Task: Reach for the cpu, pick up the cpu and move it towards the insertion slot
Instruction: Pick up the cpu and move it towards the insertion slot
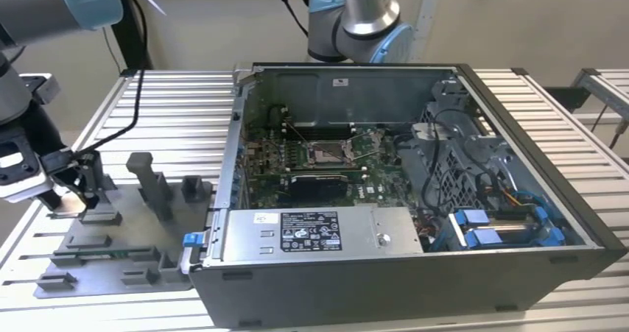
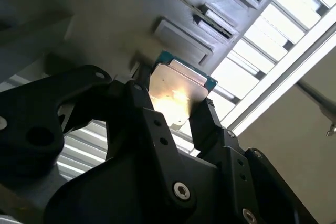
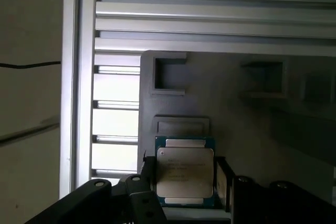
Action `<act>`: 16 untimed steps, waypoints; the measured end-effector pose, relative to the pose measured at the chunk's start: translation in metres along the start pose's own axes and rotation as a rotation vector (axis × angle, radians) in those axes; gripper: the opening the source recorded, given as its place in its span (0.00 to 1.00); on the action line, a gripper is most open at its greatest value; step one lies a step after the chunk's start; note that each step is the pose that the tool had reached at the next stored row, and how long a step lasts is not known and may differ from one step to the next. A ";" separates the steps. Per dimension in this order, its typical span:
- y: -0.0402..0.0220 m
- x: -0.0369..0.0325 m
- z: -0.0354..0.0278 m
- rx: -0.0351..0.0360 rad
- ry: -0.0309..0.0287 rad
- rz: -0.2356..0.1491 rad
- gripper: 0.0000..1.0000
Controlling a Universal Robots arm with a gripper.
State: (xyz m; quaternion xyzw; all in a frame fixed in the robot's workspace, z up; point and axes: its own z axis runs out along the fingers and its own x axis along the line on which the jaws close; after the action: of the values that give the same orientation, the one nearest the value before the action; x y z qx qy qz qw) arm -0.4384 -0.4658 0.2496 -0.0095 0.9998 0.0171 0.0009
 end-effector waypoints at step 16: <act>0.0009 -0.0001 -0.0263 -0.0001 -0.0001 0.000 0.00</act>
State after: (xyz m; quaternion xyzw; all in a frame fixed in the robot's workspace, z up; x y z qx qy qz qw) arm -0.4384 -0.4658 0.2759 -0.0095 0.9998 0.0171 0.0009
